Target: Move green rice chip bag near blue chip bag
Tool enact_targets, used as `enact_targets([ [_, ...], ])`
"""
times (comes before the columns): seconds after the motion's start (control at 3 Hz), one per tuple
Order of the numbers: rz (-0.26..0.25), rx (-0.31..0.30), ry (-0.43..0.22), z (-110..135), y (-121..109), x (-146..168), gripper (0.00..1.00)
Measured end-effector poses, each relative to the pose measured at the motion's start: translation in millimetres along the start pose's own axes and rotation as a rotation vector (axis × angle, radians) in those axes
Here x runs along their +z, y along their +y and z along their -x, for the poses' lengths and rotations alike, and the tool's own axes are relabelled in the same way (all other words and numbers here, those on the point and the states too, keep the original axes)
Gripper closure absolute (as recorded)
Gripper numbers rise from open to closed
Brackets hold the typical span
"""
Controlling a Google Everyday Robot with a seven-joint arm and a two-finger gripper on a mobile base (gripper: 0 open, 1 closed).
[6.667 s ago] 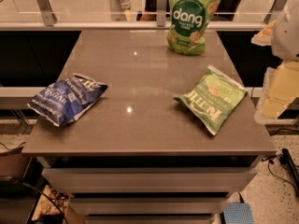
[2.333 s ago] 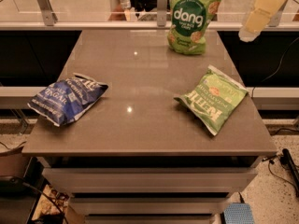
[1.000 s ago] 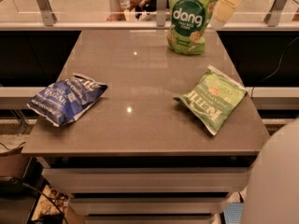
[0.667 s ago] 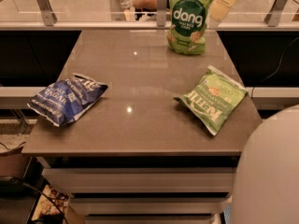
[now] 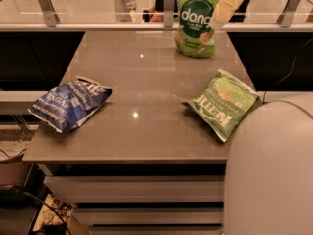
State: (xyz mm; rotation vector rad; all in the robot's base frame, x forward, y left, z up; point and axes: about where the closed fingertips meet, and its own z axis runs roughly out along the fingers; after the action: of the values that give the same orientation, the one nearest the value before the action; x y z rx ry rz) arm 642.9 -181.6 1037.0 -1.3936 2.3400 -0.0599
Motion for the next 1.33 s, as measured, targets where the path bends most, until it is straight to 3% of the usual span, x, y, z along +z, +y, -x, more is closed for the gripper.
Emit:
enact_targets([
  [0.67, 0.058, 0.056, -0.058, 4.8, -6.2, 20.6, 0.0],
  [1.33, 0.03, 0.055, -0.043, 12.4, -14.6, 22.1, 0.0],
])
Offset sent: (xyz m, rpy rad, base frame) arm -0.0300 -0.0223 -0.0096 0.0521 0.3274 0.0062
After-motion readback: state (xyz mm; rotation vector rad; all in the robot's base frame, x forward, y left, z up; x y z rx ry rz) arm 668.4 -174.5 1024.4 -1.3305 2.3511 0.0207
